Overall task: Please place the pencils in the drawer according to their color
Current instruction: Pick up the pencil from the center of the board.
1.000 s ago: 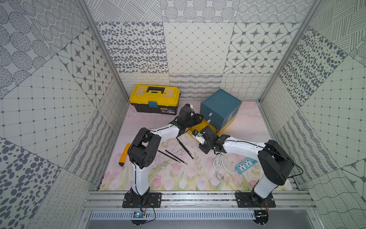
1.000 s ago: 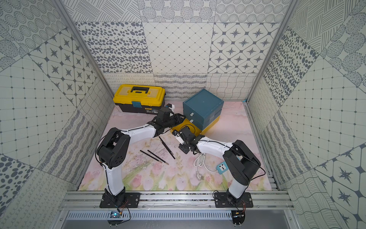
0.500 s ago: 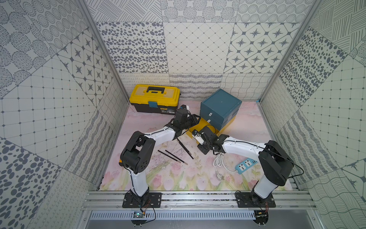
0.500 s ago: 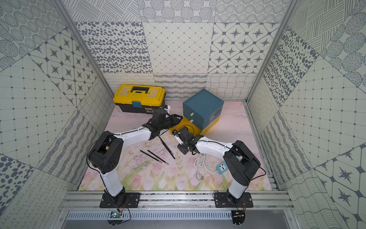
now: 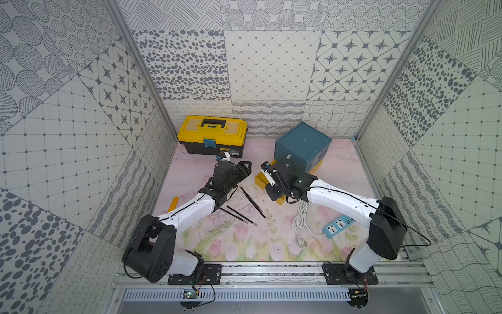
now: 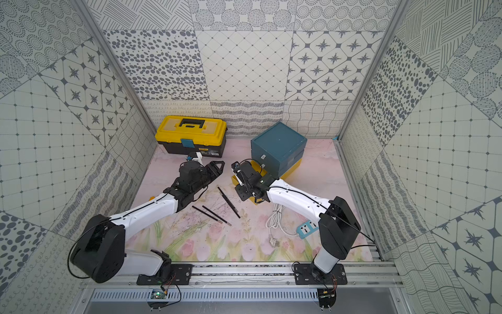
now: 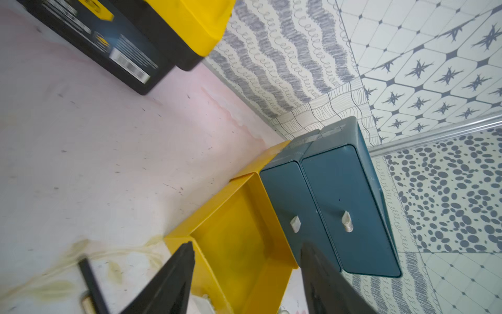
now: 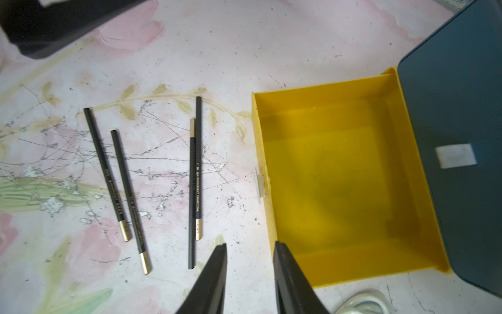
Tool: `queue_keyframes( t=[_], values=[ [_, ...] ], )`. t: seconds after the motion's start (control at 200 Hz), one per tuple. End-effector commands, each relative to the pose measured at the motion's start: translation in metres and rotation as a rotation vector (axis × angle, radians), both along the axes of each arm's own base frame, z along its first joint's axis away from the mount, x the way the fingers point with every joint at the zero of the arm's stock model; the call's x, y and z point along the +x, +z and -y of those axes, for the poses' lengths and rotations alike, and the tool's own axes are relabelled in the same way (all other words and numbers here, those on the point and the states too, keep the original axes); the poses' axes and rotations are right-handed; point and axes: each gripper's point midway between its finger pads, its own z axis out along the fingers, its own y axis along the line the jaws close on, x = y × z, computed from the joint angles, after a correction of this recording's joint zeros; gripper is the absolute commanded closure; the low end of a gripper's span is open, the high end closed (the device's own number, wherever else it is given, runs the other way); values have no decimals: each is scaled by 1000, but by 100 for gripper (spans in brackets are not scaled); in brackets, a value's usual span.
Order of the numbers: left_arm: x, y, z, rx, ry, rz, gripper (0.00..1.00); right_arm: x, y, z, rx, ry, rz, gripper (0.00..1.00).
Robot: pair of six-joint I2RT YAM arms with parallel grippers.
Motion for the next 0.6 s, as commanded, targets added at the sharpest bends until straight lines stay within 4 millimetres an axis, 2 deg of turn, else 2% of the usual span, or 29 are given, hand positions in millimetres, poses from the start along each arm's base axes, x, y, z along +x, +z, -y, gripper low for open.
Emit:
queue_keyframes(
  t=[0.0, 0.17, 0.335, 0.595],
  values=[
    [-28, -17, -74, 86, 288, -81, 19, -7, -10, -14, -14, -40, -76, 70],
    [-57, -24, -119, 146, 404, -143, 1, -13, -35, -37, -83, -17, -157, 76],
    [-78, -36, -140, 184, 447, -189, 1, -11, -64, -49, -158, 2, -213, 79],
    [-94, -47, -153, 204, 480, -233, 1, 0, -102, -56, -256, 8, -247, 79]
  ],
)
